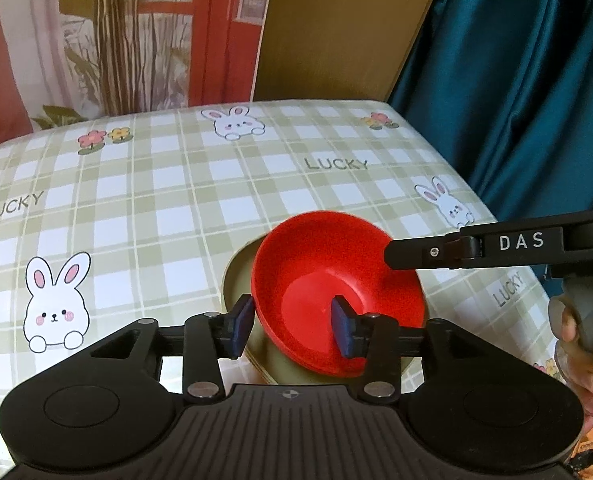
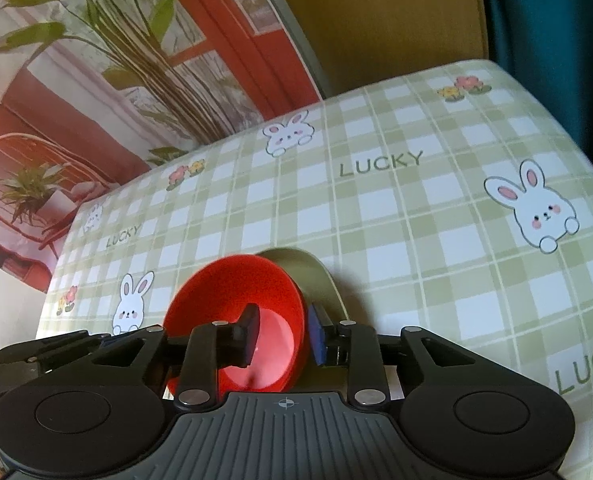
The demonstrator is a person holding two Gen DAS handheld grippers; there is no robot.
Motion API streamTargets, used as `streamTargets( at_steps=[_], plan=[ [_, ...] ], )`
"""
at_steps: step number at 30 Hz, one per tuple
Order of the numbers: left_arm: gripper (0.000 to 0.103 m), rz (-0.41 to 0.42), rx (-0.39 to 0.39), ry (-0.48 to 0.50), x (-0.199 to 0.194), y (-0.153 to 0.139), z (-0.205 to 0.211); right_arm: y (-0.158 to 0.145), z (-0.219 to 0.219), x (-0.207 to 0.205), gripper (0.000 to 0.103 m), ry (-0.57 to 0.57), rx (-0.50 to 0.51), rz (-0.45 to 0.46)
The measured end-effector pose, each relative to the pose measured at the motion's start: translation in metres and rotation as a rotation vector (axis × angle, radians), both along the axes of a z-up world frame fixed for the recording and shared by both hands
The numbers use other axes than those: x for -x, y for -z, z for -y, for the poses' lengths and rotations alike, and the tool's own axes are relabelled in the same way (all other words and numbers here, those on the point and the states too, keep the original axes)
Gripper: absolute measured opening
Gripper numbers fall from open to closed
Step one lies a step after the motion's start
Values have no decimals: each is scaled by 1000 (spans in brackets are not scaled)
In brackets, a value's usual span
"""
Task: Organize plates and bowls
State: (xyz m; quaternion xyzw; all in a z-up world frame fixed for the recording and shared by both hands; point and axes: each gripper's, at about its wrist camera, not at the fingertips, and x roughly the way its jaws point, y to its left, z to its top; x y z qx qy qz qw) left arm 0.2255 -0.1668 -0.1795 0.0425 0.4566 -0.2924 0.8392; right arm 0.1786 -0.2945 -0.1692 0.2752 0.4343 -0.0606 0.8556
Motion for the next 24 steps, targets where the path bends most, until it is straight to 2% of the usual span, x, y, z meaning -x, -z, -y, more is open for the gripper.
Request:
streamTargets(
  at_steps=[4,8,13,14,16,18,21,24],
  plan=[
    [45,41,14,9,6,-10,-2,-12,-5,2,29,-9,62,36],
    [48,122,14,-14,12,-27,-9,-31,-10,4,34,-26,136,94],
    [60,260,11,-59,22,-61,-27,-63,-21,7,63,-50,200,193],
    [62,296,11,-67,24,-70,-31,-71,-25,8,66,-56,216,215],
    [75,365,12,-86,30,-86,-39,-86,-29,9,83,-64,236,259],
    [84,428,10,-127,36,-103,-49,-100,-34,12,94,-60,256,305],
    [86,480,33,-179,43,-125,-65,-118,-43,17,97,-52,280,355],
    [87,487,60,-220,47,-143,-78,-132,-51,23,103,-34,298,392]
  ],
)
